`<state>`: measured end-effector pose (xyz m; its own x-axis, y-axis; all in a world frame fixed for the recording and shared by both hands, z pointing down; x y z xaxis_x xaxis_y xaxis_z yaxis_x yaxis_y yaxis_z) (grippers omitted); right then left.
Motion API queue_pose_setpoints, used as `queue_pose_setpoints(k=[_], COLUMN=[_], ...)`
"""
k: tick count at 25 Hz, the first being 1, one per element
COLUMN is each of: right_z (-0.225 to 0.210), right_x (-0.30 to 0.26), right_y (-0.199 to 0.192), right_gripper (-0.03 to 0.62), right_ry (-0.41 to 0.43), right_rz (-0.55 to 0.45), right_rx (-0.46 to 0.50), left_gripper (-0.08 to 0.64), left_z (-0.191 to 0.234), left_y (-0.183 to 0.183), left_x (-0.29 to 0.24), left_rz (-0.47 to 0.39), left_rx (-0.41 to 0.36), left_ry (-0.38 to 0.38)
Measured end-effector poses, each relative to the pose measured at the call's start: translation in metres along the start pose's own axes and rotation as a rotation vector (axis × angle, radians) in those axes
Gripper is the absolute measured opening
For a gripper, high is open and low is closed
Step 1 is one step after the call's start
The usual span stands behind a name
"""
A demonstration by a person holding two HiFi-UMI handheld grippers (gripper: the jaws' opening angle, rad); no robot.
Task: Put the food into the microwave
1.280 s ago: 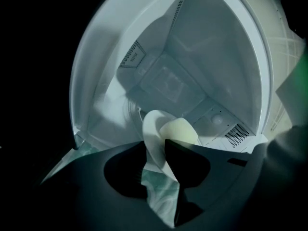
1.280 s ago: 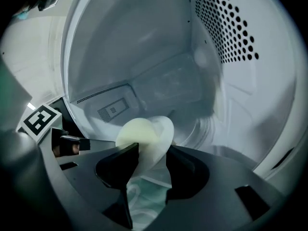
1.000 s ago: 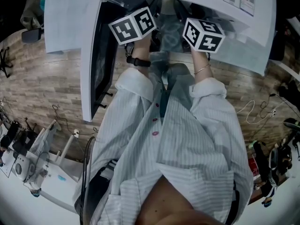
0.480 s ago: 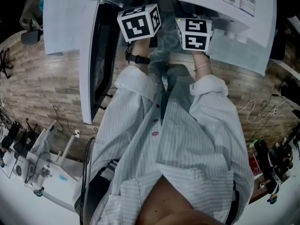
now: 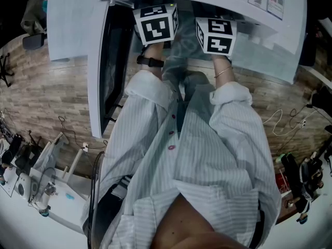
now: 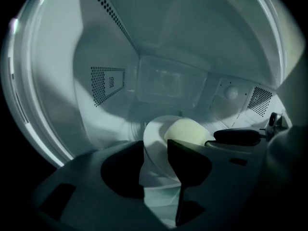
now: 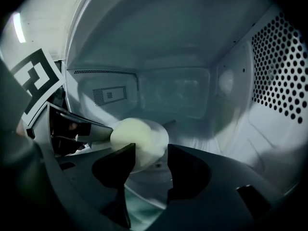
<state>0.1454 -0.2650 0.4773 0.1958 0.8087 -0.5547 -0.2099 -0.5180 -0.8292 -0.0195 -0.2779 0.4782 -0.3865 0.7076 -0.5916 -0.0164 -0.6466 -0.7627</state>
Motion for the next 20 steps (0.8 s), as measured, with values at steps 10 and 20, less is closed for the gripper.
queue_pose_setpoints(k=[10,20], right_z=[-0.006,0.003], right_x=[0.006,0.017], right_y=[0.004,0.009], right_gripper=[0.224,0.223], right_ry=[-0.003,0.048], right_rz=[-0.034,-0.060], right_rx=[-0.047,-0.096], left_gripper=[0.149,0.149], left_z=[0.001,-0.006], left_y=[0.000,-0.001], left_x=[0.007,0.024], left_rz=[-0.055,-0.080], left_rx=[0.018,0.003], left_ry=[-0.015,-0.041])
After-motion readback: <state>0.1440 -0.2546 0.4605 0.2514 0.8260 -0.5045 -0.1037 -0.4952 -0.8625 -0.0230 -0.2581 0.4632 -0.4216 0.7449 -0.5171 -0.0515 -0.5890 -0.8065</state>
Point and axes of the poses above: the fingertips, and each gripper's own axes: x backward along the fingers, z to its left, y out of its top, the point moved 9 cm from there along x, backward along the fingers, and after that the axes turned 7 degrees about -y, right-handed, at the moved point
